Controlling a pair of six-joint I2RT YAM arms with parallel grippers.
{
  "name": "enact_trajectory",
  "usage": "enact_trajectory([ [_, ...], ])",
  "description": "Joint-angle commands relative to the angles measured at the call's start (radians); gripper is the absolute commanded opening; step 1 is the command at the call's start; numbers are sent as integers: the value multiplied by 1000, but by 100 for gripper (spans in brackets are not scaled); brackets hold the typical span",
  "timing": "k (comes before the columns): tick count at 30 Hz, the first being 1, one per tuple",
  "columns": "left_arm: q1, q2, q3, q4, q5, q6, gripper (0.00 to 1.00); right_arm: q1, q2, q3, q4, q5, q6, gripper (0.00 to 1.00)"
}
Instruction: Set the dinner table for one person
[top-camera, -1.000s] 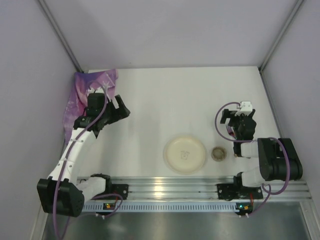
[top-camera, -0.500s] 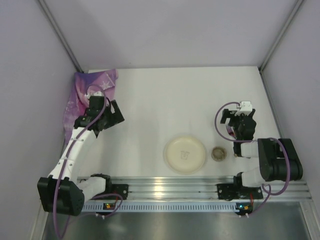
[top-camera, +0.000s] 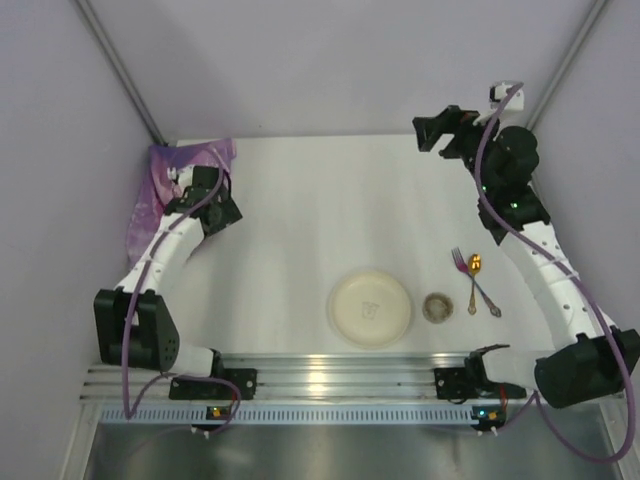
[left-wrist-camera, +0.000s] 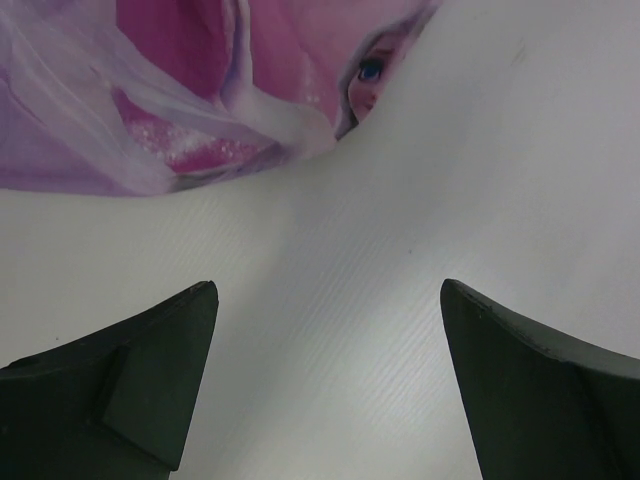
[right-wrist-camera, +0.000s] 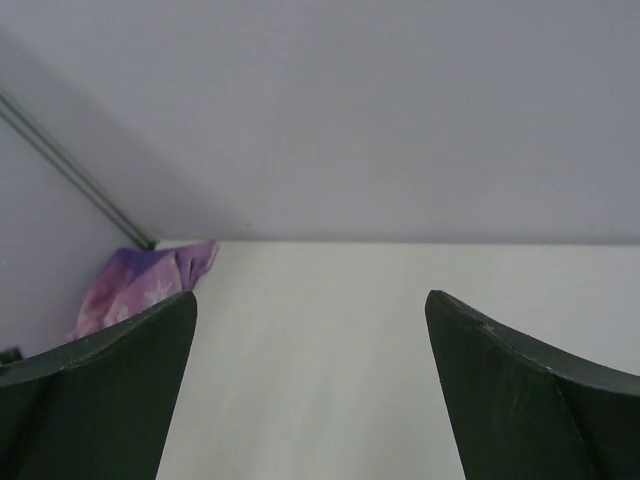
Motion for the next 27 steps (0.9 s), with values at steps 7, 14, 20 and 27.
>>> enact_trajectory([
  [7, 70, 409, 371, 19, -179, 15, 98, 80, 82, -121, -475, -183, 197, 100],
  [14, 161, 537, 478, 2, -187, -14, 98, 80, 45, -158, -533, -190, 142, 100],
  [20, 222, 609, 497, 40, -146, -13, 96, 80, 60, -158, -578, -191, 90, 100],
  [27, 252, 672, 506, 145, -37, 56, 80, 80, 85, -140, -616, -193, 52, 100],
])
